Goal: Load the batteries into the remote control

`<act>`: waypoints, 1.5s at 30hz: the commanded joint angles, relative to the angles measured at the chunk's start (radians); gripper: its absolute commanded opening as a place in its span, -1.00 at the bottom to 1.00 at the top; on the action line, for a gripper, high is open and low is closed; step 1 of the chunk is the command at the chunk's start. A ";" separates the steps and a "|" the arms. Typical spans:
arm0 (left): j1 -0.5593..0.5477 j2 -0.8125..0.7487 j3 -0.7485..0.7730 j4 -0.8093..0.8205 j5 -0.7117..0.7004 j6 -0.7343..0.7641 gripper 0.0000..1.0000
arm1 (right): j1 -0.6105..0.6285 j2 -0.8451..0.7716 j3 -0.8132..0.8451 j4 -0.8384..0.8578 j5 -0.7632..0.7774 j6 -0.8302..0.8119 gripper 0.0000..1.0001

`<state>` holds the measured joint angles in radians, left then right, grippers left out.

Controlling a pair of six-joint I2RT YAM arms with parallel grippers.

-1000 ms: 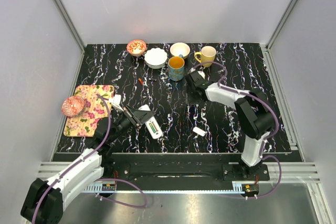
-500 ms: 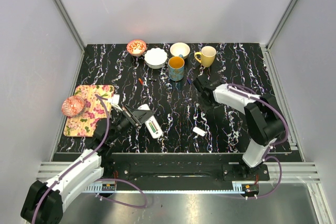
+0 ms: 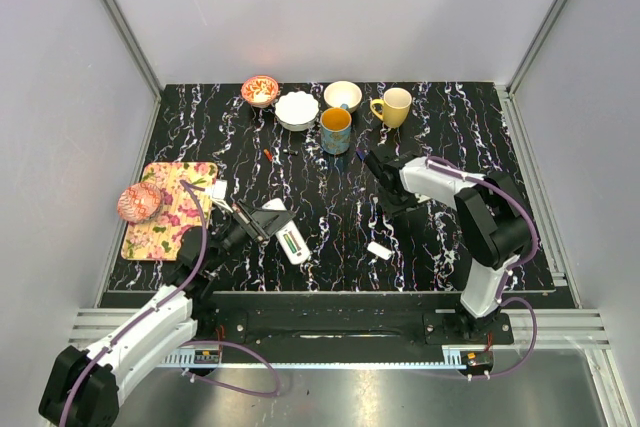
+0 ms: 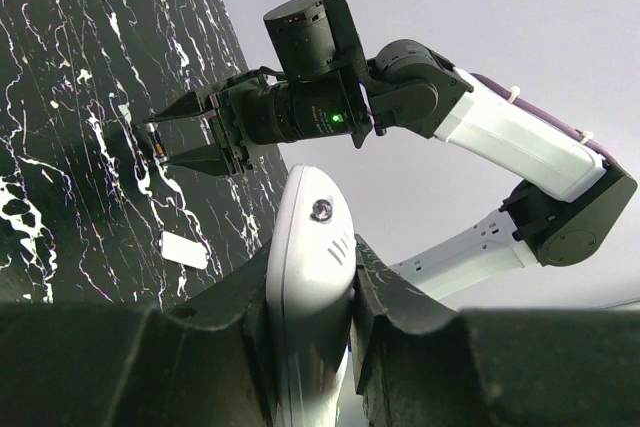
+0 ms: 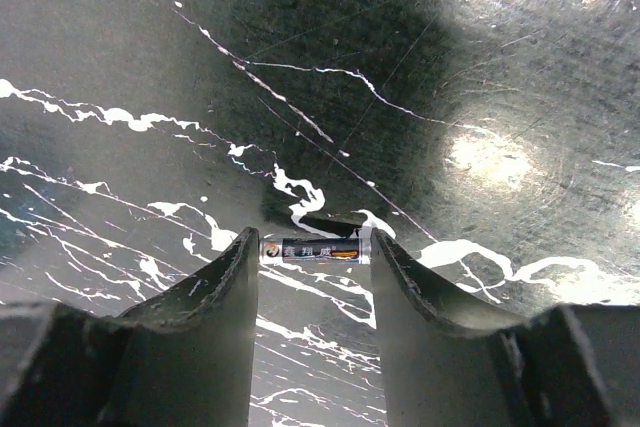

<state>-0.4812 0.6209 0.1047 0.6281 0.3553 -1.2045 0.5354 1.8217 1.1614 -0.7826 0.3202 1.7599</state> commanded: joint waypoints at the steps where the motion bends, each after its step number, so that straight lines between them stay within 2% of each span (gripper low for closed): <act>1: -0.007 -0.015 0.013 0.067 0.010 -0.006 -1.00 | -0.009 0.002 -0.005 -0.061 0.011 -0.002 -0.03; 3: -0.007 -0.013 0.016 0.064 0.010 -0.006 -1.00 | -0.008 -0.013 -0.005 -0.063 0.010 -0.028 0.11; 4: -0.008 -0.015 0.016 0.065 0.010 -0.006 -1.00 | -0.009 -0.015 -0.002 -0.066 0.008 -0.036 0.26; 7: -0.008 -0.012 0.018 0.065 0.007 -0.006 -1.00 | -0.009 -0.025 0.009 -0.078 -0.001 -0.060 0.43; 13: -0.010 -0.013 0.020 0.062 0.013 -0.007 -1.00 | -0.008 -0.054 0.030 -0.099 0.009 -0.121 0.50; 16: -0.008 -0.029 0.023 0.050 0.014 -0.004 -1.00 | -0.006 -0.108 0.081 -0.110 0.058 -0.284 0.50; 17: -0.010 -0.030 0.024 0.042 0.013 -0.006 -1.00 | -0.008 -0.139 0.110 -0.110 0.077 -0.407 0.50; 19: -0.008 -0.036 0.023 0.036 0.008 -0.001 -1.00 | -0.008 -0.174 0.129 -0.104 0.140 -0.538 0.53; 20: -0.010 -0.041 0.021 0.033 0.004 -0.003 -1.00 | -0.008 -0.209 0.127 -0.075 0.146 -0.729 0.53; 22: -0.010 -0.043 0.016 0.033 -0.002 -0.003 -1.00 | -0.008 -0.240 0.110 0.038 0.140 -0.906 0.59; 23: -0.008 -0.044 0.013 0.033 -0.004 -0.001 -1.00 | -0.008 -0.266 0.083 0.077 0.102 -1.092 0.65; 24: -0.010 -0.044 0.012 0.032 -0.006 0.000 -1.00 | -0.006 -0.280 0.055 0.217 0.033 -1.211 0.64; 25: -0.010 -0.043 0.010 0.032 -0.013 0.003 -1.00 | -0.008 -0.288 0.029 0.270 -0.087 -1.290 0.55; 27: -0.008 -0.041 0.006 0.031 -0.016 0.006 -1.00 | -0.008 -0.268 -0.005 0.340 -0.215 -1.477 0.47; 29: -0.008 -0.041 0.009 0.030 -0.016 0.011 -1.00 | -0.006 -0.157 0.064 0.283 -0.305 -1.610 0.32; 30: -0.008 -0.041 0.009 0.030 -0.015 0.016 -1.00 | -0.006 -0.115 0.087 0.207 -0.317 -1.658 0.28; 31: -0.008 -0.043 0.009 0.030 -0.012 0.022 -1.00 | 0.001 -0.079 0.104 0.182 -0.285 -1.688 0.16; 32: -0.008 -0.046 0.007 0.031 -0.007 0.026 -1.00 | 0.003 -0.038 0.106 0.174 -0.288 -1.741 0.13; 36: -0.010 -0.066 0.003 0.024 0.001 0.037 -1.00 | 0.005 -0.016 0.081 0.246 -0.314 -1.755 0.04; 45: -0.010 -0.081 0.010 -0.002 0.002 0.068 -1.00 | 0.003 0.048 0.109 0.232 -0.277 -1.784 0.00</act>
<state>-0.4873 0.5426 0.1043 0.5919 0.3542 -1.1656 0.5331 1.8530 1.2404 -0.5697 0.0395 0.0193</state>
